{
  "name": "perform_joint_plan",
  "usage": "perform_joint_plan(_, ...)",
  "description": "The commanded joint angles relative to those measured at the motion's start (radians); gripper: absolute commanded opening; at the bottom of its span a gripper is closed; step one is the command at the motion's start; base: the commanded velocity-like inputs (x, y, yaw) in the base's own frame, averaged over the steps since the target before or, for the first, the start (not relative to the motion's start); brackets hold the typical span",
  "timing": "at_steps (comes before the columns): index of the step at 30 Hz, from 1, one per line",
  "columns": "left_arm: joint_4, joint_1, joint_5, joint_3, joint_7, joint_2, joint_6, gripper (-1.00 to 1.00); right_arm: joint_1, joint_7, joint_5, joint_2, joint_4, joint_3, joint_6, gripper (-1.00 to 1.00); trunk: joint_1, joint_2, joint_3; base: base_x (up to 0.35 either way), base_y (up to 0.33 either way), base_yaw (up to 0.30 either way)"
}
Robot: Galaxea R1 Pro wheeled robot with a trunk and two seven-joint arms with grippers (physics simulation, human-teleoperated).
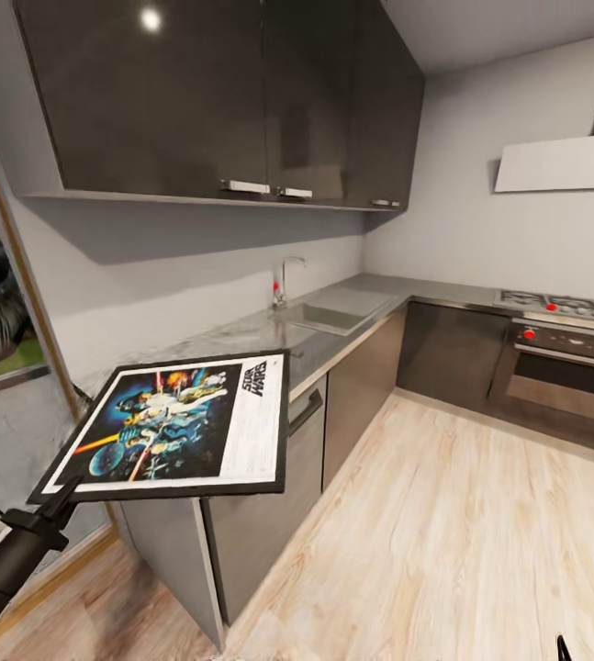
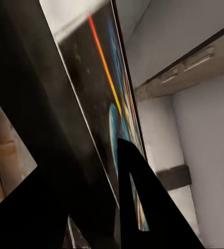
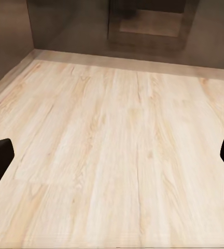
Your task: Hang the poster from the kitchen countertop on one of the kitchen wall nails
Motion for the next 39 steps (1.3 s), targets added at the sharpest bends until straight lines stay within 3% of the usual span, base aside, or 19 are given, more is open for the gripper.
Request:
perform_joint_plan(1,0.0,0.008,0.013,0.001,0.002,0.0,0.011,-1.0,0.0,0.008,-0.008,0.0,0.0,-0.001,-0.002,1.0,0.0,0.0,0.0,-0.187,0.0,0.0)
perform_joint_plan(11,-0.001,0.011,0.01,-0.004,0.003,0.001,0.022,-1.0,0.0,0.015,-0.003,-0.002,0.0,0.0,-0.003,1.0,0.0,0.0,0.0,-0.198,0.0,0.0)
perform_joint_plan(13,-0.004,0.011,-0.01,-0.006,0.003,0.002,0.049,-1.0,0.0,0.016,-0.003,-0.003,0.001,0.0,-0.004,1.0,0.0,0.0,0.0,-0.114,0.0,0.0)
perform_joint_plan(16,-0.012,0.011,-0.063,-0.013,0.003,0.002,0.074,-1.0,0.0,0.016,-0.003,-0.003,0.001,0.0,-0.004,1.0,0.0,0.0,0.0,-0.046,0.0,0.0)
perform_joint_plan(21,-0.056,-0.013,-0.182,-0.061,-0.003,0.011,0.086,-1.0,0.0,0.016,-0.004,-0.003,0.001,-0.001,-0.008,1.0,0.0,0.0,0.0,-0.011,0.0,0.0)
perform_joint_plan(23,-0.062,-0.035,-0.195,-0.066,-0.017,0.02,0.087,-1.0,0.0,0.016,-0.004,-0.003,0.001,-0.001,-0.008,1.0,0.0,0.0,0.0,-0.003,0.0,0.0)
perform_joint_plan(29,-0.071,-0.139,-0.254,-0.076,-0.148,0.091,0.09,-1.0,0.0,0.017,-0.002,-0.009,-0.001,0.0,-0.011,1.0,0.0,0.0,0.0,0.0,0.0,0.0)
perform_joint_plan(31,-0.071,-0.177,-0.307,-0.076,-0.207,0.112,0.09,-1.0,0.001,0.018,0.009,-0.012,-0.001,0.0,-0.011,1.0,0.0,0.0,0.0,0.0,0.0,0.0)
perform_joint_plan(32,-0.071,-0.2,-0.352,-0.077,-0.248,0.12,0.091,-1.0,0.001,0.018,0.032,-0.014,-0.001,0.0,-0.011,1.0,0.0,0.0,0.0,0.0,0.0,0.0)
perform_joint_plan(36,-0.07,-0.265,-0.462,-0.087,-0.355,0.13,0.093,-1.0,0.002,0.018,0.127,-0.021,0.0,0.0,-0.014,1.0,0.0,0.0,0.0,0.0,0.0,0.0)
perform_joint_plan(39,-0.069,-0.391,-0.562,-0.16,-0.457,0.134,0.094,-1.0,0.002,0.018,0.21,-0.038,0.001,0.0,-0.013,1.0,0.0,0.0,0.0,0.0,0.0,0.0)
